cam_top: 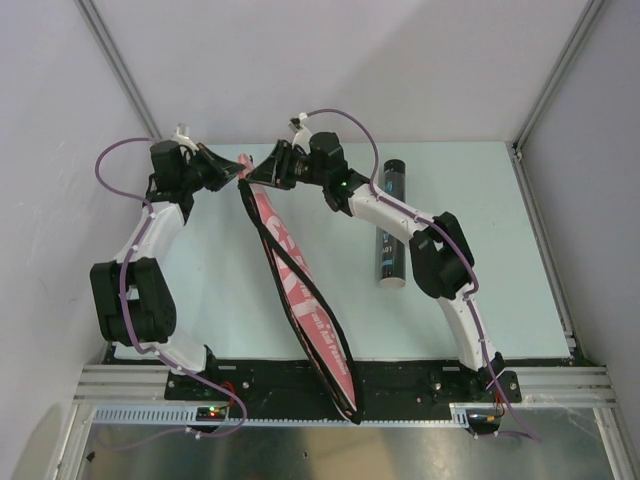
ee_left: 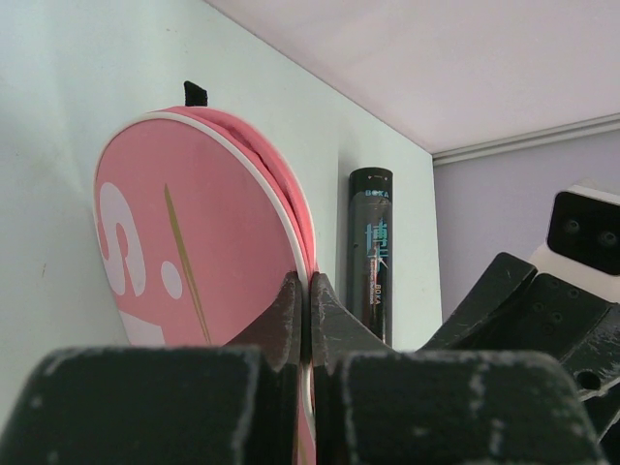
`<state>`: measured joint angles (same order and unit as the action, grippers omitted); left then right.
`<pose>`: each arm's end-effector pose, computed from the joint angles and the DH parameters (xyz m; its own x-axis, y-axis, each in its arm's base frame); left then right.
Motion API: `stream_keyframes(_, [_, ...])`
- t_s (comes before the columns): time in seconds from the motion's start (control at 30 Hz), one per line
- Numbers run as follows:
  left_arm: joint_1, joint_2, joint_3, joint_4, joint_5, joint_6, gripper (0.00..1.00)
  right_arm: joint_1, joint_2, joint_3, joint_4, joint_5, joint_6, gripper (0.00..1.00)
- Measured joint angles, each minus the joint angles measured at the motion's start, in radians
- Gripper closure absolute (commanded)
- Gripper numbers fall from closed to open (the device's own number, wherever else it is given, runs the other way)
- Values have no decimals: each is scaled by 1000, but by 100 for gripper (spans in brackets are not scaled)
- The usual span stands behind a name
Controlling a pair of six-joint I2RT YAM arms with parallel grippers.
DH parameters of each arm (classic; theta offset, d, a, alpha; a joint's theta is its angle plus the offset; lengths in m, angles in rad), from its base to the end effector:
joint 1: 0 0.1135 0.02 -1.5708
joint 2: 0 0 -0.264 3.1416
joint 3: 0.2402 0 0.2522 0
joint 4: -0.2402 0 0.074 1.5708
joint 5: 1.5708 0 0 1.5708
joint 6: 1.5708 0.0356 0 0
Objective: Pack up the badminton gear
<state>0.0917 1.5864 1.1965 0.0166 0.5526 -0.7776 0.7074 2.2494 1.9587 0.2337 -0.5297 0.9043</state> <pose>0.3708 0.0153 0.3018 -0.5456 -0.6498 -0.5292 0.0365 0.6125 -0.7897 0.4004 0.3660 0.3003 -0.7689 0.2350 -0.5946 -0.5497 0.2319 0.8025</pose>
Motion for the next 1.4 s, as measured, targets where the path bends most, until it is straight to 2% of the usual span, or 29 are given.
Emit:
stream_keyframes(0.9, [0,6,0,4,1,0,100,-11,27,3,-25,16,5,59])
stream_keyframes(1.4, [-1,11,1,8,2,0,100,-6,44,3,32,-18,65,63])
